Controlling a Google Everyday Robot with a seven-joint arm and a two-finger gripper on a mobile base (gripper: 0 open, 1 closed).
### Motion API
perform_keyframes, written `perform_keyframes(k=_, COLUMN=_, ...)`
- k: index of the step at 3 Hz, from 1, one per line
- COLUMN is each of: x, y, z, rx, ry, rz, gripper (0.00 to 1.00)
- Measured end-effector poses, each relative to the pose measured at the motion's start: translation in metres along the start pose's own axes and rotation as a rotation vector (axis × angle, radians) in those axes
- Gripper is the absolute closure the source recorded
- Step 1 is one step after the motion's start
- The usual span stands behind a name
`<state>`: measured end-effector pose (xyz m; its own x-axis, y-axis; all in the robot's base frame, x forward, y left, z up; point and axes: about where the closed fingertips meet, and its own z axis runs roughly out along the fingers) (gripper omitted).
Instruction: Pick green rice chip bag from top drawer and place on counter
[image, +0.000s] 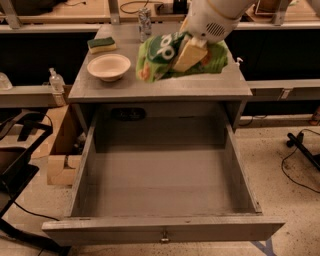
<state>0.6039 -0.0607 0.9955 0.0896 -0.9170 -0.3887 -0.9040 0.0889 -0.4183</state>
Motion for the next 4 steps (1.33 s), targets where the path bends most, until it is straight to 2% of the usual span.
perform_keyframes(k=1, x=-0.003, y=-0.012, z=-0.004, rx=0.043, ry=-0.015, rz=0.011, gripper=1.00)
perform_keyframes(k=2, x=-0.001, y=-0.015, z=-0.002, rx=0.043, ry=-0.014, rz=0.020, gripper=1.00)
perform_keyframes(k=3, x=0.026, y=-0.050, z=0.012, rx=0.059, ry=0.005, rz=0.094, gripper=1.00)
perform_keyframes(k=4, x=0.076, y=-0.096, z=0.035, rx=0.091, ry=0.013, rz=0.186, gripper=1.00)
